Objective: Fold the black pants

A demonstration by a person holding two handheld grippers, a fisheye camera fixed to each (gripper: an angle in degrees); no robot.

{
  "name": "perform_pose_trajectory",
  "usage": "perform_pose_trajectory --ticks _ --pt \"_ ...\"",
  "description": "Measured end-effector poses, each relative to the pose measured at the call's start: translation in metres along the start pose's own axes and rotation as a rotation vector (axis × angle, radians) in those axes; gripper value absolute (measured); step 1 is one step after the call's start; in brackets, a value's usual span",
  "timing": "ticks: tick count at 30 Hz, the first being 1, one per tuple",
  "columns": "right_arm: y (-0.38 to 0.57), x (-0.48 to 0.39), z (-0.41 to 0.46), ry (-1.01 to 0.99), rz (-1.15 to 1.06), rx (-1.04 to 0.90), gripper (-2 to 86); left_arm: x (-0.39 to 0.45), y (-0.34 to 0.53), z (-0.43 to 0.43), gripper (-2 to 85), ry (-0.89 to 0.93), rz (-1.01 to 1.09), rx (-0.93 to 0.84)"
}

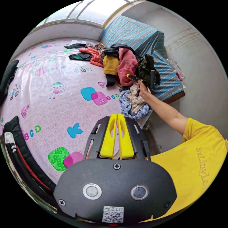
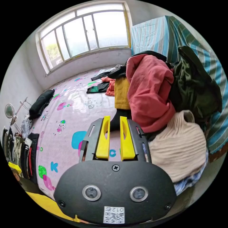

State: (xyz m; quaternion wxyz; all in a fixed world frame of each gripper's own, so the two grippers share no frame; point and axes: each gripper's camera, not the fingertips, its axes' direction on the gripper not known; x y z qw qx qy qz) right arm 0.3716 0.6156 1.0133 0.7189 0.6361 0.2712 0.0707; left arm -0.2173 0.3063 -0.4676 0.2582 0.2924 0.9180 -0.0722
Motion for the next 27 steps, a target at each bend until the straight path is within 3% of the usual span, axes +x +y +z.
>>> perform_pose_trajectory --ticks 4,8,14,19,21,23,24,25,27 --pt "-0.09 0.007 0.029 0.094 -0.142 0.027 9.5 -0.008 -0.037 0.042 0.4 0.01 -0.045 -0.031" --pt "-0.158 -0.019 0.069 0.276 -0.458 0.019 11.0 -0.014 -0.069 0.08 0.4 -0.006 -0.044 -0.065" --pt "-0.182 -0.042 0.131 0.559 -0.832 -0.037 10.2 -0.034 -0.099 0.144 0.5 0.037 -0.076 -0.126" --pt "-0.189 -0.012 0.127 0.717 -0.798 0.03 2.5 -0.038 -0.098 0.19 0.6 0.044 -0.066 -0.201" --pt "-0.207 0.013 0.091 0.528 -0.624 0.053 1.5 -0.038 -0.096 0.199 0.7 0.052 -0.068 -0.212" --pt "-0.24 0.081 0.027 0.116 -0.217 0.104 0.8 -0.035 -0.094 0.203 0.9 0.054 -0.054 -0.21" --pt "-0.245 0.103 0.012 -0.015 -0.118 0.128 0.7 -0.031 -0.092 0.203 1.1 0.046 -0.034 -0.206" --pt "-0.252 0.146 -0.017 -0.276 0.043 0.185 0.5 -0.028 -0.092 0.2 1.5 0.032 -0.012 -0.191" --pt "-0.255 0.188 -0.063 -0.521 0.108 0.313 0.3 -0.023 -0.095 0.191 2.3 -0.003 0.03 -0.15"
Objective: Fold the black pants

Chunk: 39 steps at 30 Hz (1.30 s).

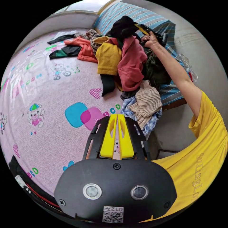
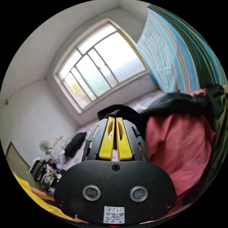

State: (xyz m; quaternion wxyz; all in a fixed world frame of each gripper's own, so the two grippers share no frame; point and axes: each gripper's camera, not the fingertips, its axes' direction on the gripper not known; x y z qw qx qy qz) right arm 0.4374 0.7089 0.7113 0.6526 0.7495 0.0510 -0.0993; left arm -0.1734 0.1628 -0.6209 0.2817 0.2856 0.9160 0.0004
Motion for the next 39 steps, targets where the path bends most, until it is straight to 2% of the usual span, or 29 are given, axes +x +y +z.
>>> perform_pose_trajectory --ticks 2,4,10,14,17,18,19,21,23,25,28,31,33,35,36,39 --pt "-0.029 -0.016 -0.067 -0.247 -0.063 0.086 0.3 0.003 -0.006 -0.016 3.9 -0.062 0.022 0.063" --pt "-0.049 -0.044 -0.11 -0.337 -0.142 0.104 0.2 0.01 -0.021 -0.047 7.7 -0.147 0.059 0.188" --pt "-0.066 -0.168 -0.22 -0.467 -0.409 0.054 0.1 0.073 -0.057 -0.145 16.0 -0.297 0.206 0.505" --pt "-0.048 -0.251 -0.271 -0.624 -0.505 0.067 0.1 0.131 -0.055 -0.184 18.0 -0.399 0.307 0.583" --pt "-0.03 -0.306 -0.291 -0.712 -0.57 0.037 0.2 0.165 -0.035 -0.211 13.0 -0.511 0.321 0.638" --pt "-0.025 -0.315 -0.294 -0.705 -0.576 0.033 0.2 0.172 -0.019 -0.223 9.0 -0.528 0.343 0.663" --pt "-0.017 -0.331 -0.297 -0.692 -0.583 0.024 0.2 0.175 -0.001 -0.233 4.8 -0.514 0.379 0.662" --pt "-0.006 -0.342 -0.301 -0.678 -0.55 0.045 0.3 0.168 0.028 -0.247 2.5 -0.468 0.399 0.668" --pt "0.004 -0.338 -0.305 -0.641 -0.44 0.11 0.4 0.148 0.053 -0.258 1.0 -0.382 0.413 0.613" --pt "0.013 -0.33 -0.308 -0.588 -0.369 0.163 0.4 0.116 0.086 -0.274 0.2 -0.163 0.451 0.481" --pt "0.032 -0.318 -0.294 -0.425 -0.319 0.153 0.3 0.082 0.128 -0.288 0.1 0.008 0.526 0.299" --pt "0.058 -0.281 -0.249 -0.138 -0.209 0.054 0.3 0.026 0.164 -0.301 0.2 -0.089 0.38 0.318" --pt "0.081 -0.236 -0.215 -0.08 -0.023 -0.038 0.3 -0.021 0.185 -0.302 0.3 -0.094 0.253 0.336" --pt "0.135 -0.177 -0.177 -0.02 0.206 -0.126 0.4 -0.067 0.208 -0.291 0.4 -0.021 0.15 0.342" --pt "0.151 -0.163 -0.171 0.014 0.259 -0.135 0.4 -0.094 0.224 -0.277 0.4 0.018 0.101 0.326" --pt "0.247 -0.079 -0.158 0.199 0.673 -0.154 0.4 -0.153 0.266 -0.234 0.5 -0.002 -0.06 0.272"
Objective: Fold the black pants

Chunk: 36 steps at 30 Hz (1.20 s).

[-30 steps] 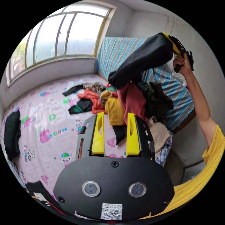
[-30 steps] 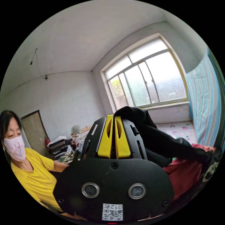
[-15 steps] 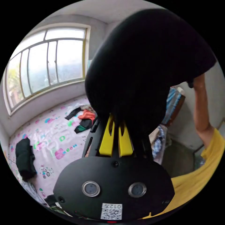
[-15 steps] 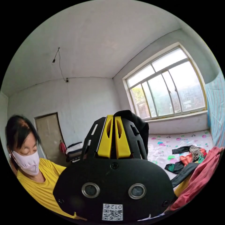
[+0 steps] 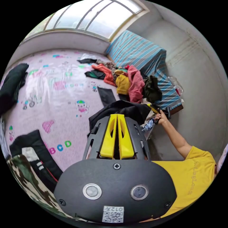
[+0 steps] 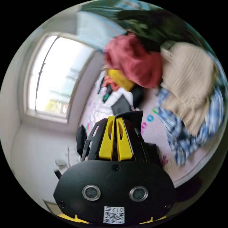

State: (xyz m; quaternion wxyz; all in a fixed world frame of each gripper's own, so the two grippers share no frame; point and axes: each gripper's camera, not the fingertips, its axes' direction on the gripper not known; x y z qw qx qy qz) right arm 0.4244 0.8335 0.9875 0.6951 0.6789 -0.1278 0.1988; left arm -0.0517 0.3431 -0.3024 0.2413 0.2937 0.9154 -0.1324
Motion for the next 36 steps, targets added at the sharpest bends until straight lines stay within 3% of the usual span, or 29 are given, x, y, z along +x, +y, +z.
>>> perform_pose_trajectory --ticks 2,7,12,18,21,24,31,36 --pt "0.033 0.087 0.002 0.079 0.339 0.088 0.6 -0.028 0.027 0.025 0.6 0.018 -0.059 -0.063" --pt "0.073 0.115 -0.009 0.218 0.364 0.113 0.9 -0.073 0.099 0.121 1.3 0.002 -0.158 -0.279" --pt "0.082 0.05 0.002 0.417 0.092 0.008 1.5 -0.082 0.129 0.208 4.4 0.026 -0.2 -0.464" --pt "0.124 -0.066 0.038 0.719 -0.34 0.034 2.3 -0.051 0.138 0.278 5.8 0.006 -0.145 -0.571" --pt "0.147 -0.116 0.078 0.673 -0.567 -0.057 2.8 -0.041 0.132 0.287 4.0 -0.096 -0.144 -0.543" --pt "0.166 -0.158 0.141 0.573 -0.835 -0.271 3.6 -0.038 0.128 0.291 3.0 -0.19 -0.128 -0.551" --pt "0.169 -0.259 0.279 0.527 -1.309 -0.44 8.2 -0.047 0.14 0.279 6.9 -0.096 -0.274 -0.536" --pt "0.179 -0.308 0.365 0.525 -1.553 -0.628 7.7 -0.028 0.14 0.285 6.2 -0.186 -0.243 -0.568"
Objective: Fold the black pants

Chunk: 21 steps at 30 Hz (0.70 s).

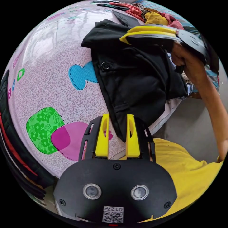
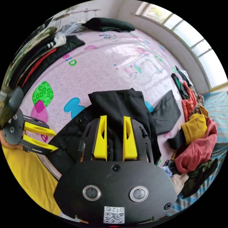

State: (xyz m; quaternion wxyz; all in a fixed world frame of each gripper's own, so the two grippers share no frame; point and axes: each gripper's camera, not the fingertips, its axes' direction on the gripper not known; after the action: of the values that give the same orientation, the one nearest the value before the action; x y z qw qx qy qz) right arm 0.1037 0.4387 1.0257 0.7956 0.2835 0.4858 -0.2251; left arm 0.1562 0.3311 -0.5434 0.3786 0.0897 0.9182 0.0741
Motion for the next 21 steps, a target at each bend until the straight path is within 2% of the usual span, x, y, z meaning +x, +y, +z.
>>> perform_pose_trajectory --ticks 3,4,6,9,12,14,15,16,18,19,21 --pt "-0.029 0.003 0.024 0.056 -0.081 -0.137 2.4 0.003 -0.01 0.0 2.7 -0.099 -0.01 -0.04" --pt "-0.031 0.012 0.021 0.07 -0.067 -0.134 1.7 0.0 -0.013 -0.001 1.7 -0.139 -0.032 -0.051" --pt "-0.023 0.039 0.001 0.023 0.033 -0.064 1.3 -0.011 -0.016 -0.002 0.9 -0.089 -0.077 -0.056" --pt "0.023 0.102 -0.039 0.029 0.292 -0.005 1.3 -0.036 -0.017 -0.003 0.3 0.039 -0.13 -0.048" --pt "0.105 0.164 -0.075 0.102 0.586 -0.057 2.9 -0.054 -0.017 -0.003 0.1 0.137 -0.14 -0.035" --pt "0.164 0.191 -0.086 0.217 0.711 -0.292 7.1 -0.058 -0.021 -0.004 0.0 0.151 -0.12 -0.045" --pt "0.175 0.193 -0.089 0.275 0.722 -0.352 7.4 -0.059 -0.025 -0.006 0.0 0.15 -0.104 -0.056" --pt "0.19 0.192 -0.098 0.416 0.729 -0.424 8.1 -0.059 -0.029 -0.007 0.0 0.142 -0.083 -0.068" --pt "0.189 0.182 -0.114 0.594 0.701 -0.431 7.8 -0.058 -0.034 -0.01 0.0 0.125 -0.055 -0.081" --pt "0.175 0.173 -0.123 0.681 0.67 -0.373 7.4 -0.057 -0.037 -0.012 0.0 0.115 -0.042 -0.088" --pt "0.137 0.155 -0.13 0.674 0.577 -0.201 6.7 -0.056 -0.041 -0.014 0.0 0.103 -0.026 -0.097"
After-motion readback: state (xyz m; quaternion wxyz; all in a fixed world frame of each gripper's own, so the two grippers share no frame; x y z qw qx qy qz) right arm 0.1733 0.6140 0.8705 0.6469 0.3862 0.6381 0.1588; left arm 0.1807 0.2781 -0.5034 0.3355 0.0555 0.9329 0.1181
